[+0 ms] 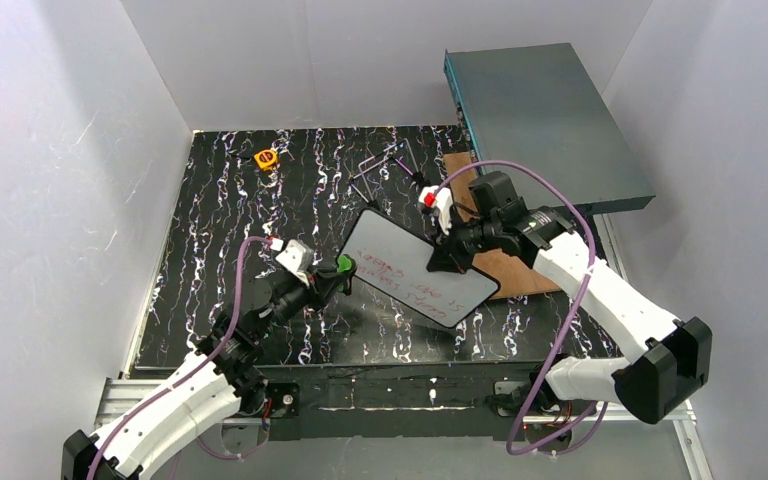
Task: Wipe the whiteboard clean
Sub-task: Erase the center of the board with the whiteboard.
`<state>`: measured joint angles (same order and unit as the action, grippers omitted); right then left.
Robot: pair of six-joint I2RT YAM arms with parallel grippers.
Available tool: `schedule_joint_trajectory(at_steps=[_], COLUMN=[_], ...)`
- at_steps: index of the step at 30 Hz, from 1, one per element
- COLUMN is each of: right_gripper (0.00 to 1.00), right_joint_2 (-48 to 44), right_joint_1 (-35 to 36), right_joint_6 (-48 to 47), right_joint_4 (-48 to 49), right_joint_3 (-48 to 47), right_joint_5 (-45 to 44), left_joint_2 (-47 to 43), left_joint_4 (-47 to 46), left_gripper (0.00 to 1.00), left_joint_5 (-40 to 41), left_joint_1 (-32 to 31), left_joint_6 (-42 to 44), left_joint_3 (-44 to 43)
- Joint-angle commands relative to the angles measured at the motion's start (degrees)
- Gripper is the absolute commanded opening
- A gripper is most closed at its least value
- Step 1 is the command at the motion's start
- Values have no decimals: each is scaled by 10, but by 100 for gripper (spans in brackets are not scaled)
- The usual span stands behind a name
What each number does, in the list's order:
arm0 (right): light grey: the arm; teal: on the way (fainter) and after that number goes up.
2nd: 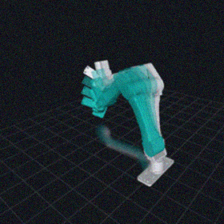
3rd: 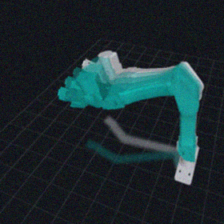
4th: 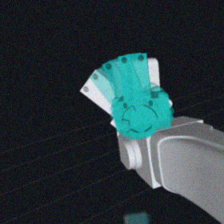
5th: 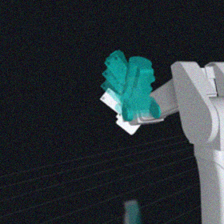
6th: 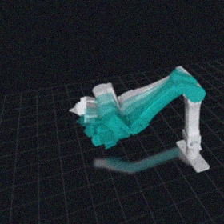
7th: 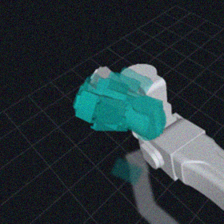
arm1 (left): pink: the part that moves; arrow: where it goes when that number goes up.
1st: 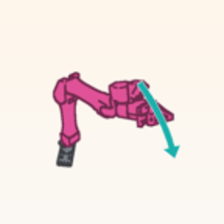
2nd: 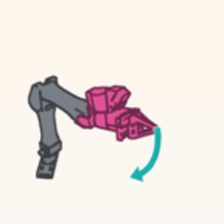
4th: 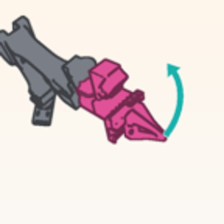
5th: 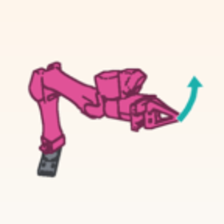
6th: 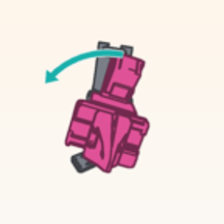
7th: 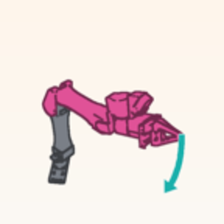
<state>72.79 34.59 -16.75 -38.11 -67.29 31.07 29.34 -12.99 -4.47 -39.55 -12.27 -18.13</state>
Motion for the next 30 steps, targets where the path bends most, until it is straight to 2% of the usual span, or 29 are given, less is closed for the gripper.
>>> schedule_joint_trajectory(at_steps=[1, 6, 17, 30], right_gripper=[1, 1, 1, 1], right_joint_2=[-26, -14, 16, 49], right_joint_1=[-9, -9, 7, 35], right_joint_6=[-54, -57, -43, -24], right_joint_4=[-30, -36, -26, -37], right_joint_3=[28, 23, 11, -35], right_joint_5=[-9, 1, 20, 29], left_joint_2=[17, 35, -2, 79], left_joint_4=[-33, -46, -62, -121], left_gripper=[0, 0, 0, 0], left_joint_5=[-31, -38, -23, -22], left_joint_1=[-2, -5, -6, -7], left_joint_6=[8, -2, 30, 92], left_joint_3=[8, 19, 48, 31])
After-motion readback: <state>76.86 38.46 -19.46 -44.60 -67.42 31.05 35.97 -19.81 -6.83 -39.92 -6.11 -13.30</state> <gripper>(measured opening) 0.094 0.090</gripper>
